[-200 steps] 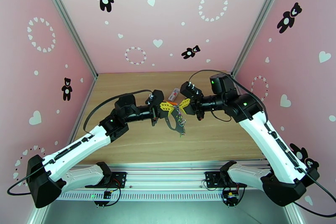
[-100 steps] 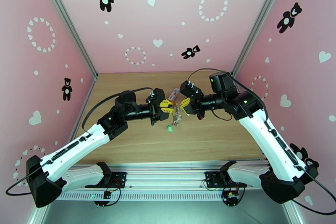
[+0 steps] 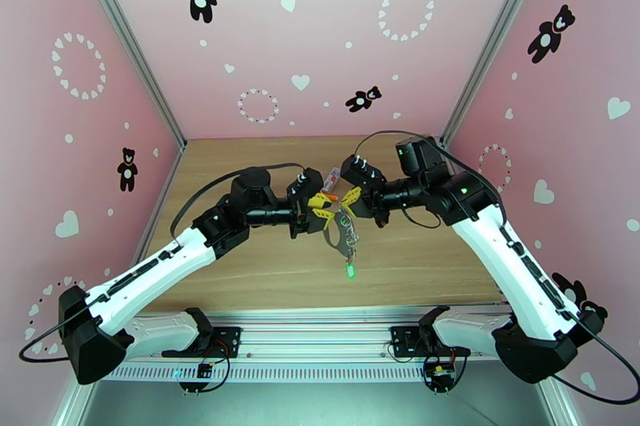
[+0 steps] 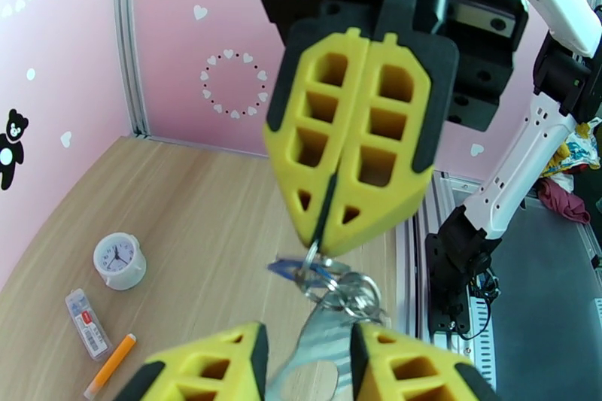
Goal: Remove the keys from the keyring
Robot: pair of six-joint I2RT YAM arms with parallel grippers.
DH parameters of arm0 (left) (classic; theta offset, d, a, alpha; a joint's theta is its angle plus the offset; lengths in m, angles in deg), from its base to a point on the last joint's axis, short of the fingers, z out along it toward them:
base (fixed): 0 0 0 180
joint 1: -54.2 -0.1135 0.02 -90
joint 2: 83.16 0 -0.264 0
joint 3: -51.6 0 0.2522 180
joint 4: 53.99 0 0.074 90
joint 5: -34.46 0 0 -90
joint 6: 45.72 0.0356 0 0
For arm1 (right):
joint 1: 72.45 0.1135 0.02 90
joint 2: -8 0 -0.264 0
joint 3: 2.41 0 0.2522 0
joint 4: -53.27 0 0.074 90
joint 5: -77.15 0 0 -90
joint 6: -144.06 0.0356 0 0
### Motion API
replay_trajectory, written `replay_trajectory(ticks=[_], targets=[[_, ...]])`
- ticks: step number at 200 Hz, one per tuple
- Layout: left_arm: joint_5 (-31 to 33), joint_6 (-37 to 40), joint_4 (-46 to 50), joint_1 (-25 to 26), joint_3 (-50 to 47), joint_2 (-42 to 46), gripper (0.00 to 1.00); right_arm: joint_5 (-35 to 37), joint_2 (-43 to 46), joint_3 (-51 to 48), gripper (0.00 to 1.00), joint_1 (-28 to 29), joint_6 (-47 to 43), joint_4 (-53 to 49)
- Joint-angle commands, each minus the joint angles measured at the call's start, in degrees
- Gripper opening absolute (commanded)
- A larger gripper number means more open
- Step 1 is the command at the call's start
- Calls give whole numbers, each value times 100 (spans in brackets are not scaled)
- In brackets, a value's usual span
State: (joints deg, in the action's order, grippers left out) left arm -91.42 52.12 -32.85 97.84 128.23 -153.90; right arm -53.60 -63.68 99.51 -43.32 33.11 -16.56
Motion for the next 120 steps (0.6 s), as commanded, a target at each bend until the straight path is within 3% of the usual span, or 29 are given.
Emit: replay_trajectory(ticks=[1,120], targets=[[-260,-241,-259,-13,156,-131,35,-47,-70,159,0,3,71,103],[503,-536,-668,-13,-28,-311,47,120,-106,26,0,39,661,545]])
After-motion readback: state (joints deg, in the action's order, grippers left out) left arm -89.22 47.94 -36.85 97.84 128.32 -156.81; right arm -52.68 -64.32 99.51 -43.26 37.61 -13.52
